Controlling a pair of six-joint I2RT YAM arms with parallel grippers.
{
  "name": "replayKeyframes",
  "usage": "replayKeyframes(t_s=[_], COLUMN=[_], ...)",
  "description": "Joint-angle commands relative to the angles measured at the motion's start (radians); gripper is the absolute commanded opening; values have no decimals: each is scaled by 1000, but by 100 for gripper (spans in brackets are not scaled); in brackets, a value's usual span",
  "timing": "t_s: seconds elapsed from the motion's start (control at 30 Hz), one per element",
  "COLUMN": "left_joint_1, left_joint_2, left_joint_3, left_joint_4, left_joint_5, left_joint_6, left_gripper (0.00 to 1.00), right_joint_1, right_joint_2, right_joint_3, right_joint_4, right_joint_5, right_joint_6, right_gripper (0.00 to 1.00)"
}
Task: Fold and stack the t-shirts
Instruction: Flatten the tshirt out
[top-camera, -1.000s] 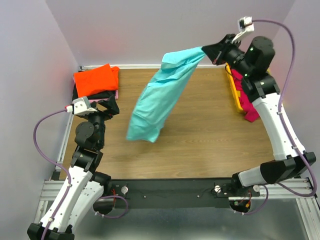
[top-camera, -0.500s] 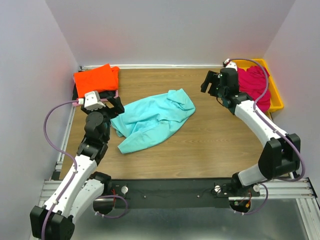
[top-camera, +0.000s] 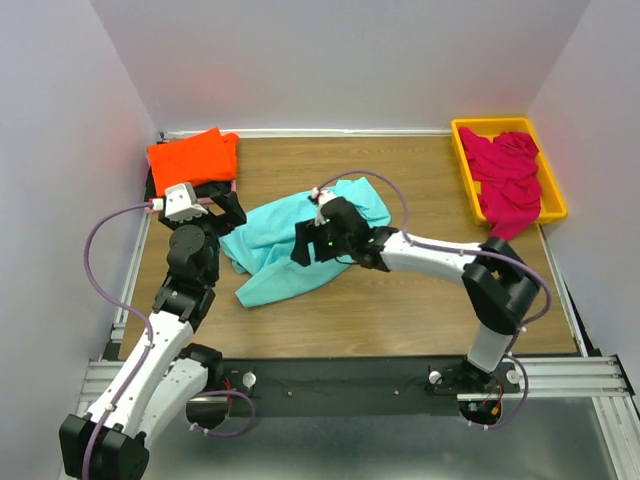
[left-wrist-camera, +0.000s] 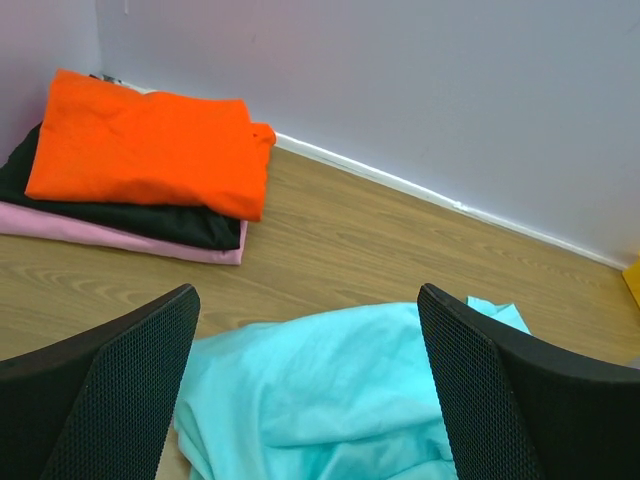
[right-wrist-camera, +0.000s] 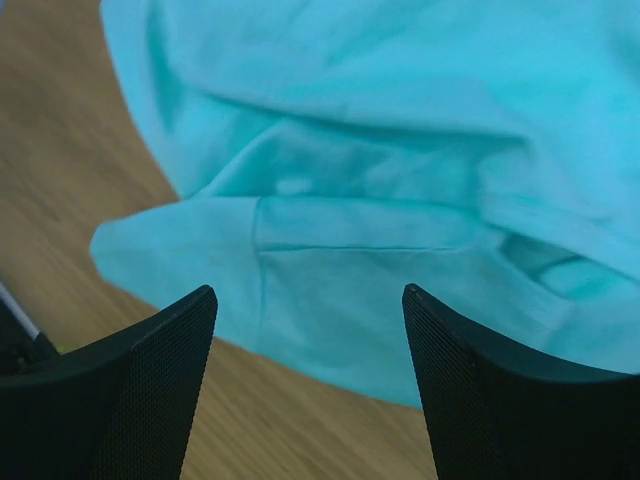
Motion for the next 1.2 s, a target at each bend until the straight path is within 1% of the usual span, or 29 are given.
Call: replayKeyframes(t_s=[0.0,0.03,0.13,0.23,0.4,0.53,0.63,0.67,0.73,0.77,0.9,1.03,1.17], left_joint_1=[-4,-4,-3,-1,-1,-1,-1,-1,-1,-1,-1,-1,-1], left_joint_2=[-25,-23,-12,-8,-17,-40,-49,-52,-60,-61,-61,-48,-48], left_joint_3=[-15,-13,-3,2,1,-4,-9,-9,-9,-9,-10,1,2], left_joint_4=[17,-3,-45,-51,-49,-45,-45,-46,-49,-49,-54,-69,-68], left_joint_5=[-111,-175,-242,-242,-234,-226,-225,-225,-225,-226,-243,-249,-234], left_joint_6=[-29,-69,-94,-109,-111,-106,-102,-102,-102,-102,-108,-105,-105], left_gripper=[98,98,98,98,98,98,98,98,98,98,98,98,97], right_joint_1=[92,113,182,212,230,230,229,230,227,226,192,150,133], right_joint_2=[112,143,229,290,333,363,387,386,369,358,260,151,65], right_joint_3=[68,84,137,182,208,219,222,202,168,127,17,-48,-56], right_joint_4=[74,75,75,74,54,17,-58,-70,-95,-101,-136,-184,-242], right_joint_5=[-97,-101,-72,-41,117,223,304,358,410,456,568,663,778], right_joint_6=[29,27,31,35,29,15,14,20,27,35,57,67,72], right_gripper=[81,81,81,81,81,79,76,76,76,76,76,77,79])
